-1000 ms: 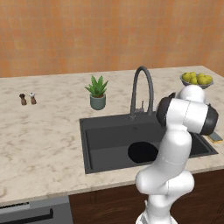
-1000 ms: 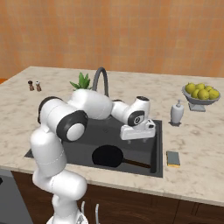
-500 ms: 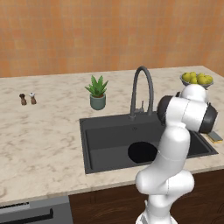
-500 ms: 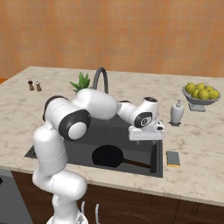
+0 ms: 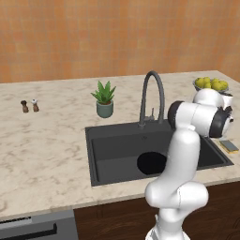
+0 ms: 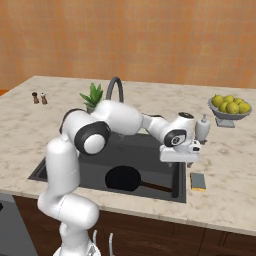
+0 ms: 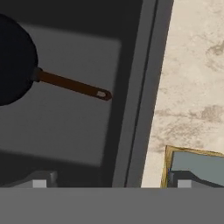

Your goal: Pick the pan and sponge and place them into the sink. Then turn on the water.

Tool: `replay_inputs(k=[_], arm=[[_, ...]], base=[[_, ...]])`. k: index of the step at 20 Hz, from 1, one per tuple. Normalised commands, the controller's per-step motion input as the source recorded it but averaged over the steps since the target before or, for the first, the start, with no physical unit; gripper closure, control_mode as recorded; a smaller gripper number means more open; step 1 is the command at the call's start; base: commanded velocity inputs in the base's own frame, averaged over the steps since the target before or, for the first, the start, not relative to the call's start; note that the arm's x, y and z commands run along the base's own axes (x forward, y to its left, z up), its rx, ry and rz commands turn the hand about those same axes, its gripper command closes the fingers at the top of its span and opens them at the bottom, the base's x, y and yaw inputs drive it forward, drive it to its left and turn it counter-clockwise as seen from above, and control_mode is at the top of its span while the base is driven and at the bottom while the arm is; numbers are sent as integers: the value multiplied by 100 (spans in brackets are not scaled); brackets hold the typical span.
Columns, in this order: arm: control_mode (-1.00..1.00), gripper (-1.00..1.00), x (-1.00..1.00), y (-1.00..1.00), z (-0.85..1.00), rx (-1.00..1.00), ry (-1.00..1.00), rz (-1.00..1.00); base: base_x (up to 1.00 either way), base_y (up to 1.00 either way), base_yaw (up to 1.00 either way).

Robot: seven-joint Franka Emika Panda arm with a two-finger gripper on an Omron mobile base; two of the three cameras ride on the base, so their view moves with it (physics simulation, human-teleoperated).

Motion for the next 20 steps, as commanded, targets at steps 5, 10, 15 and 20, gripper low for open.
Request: replay_inputs(k=[5,10,15,20], arm=[[-100,-100,-1,-63,0,0,0,-4],[-100,-100,-2,-54,0,0,0,-3],[-100,-100,-21,-40,0,0,-3,-1],[-100,-100,-50,-8,-11,0,-4,0]], base=[[0,0,0],[0,0,0],[0,0,0],[0,0,0]])
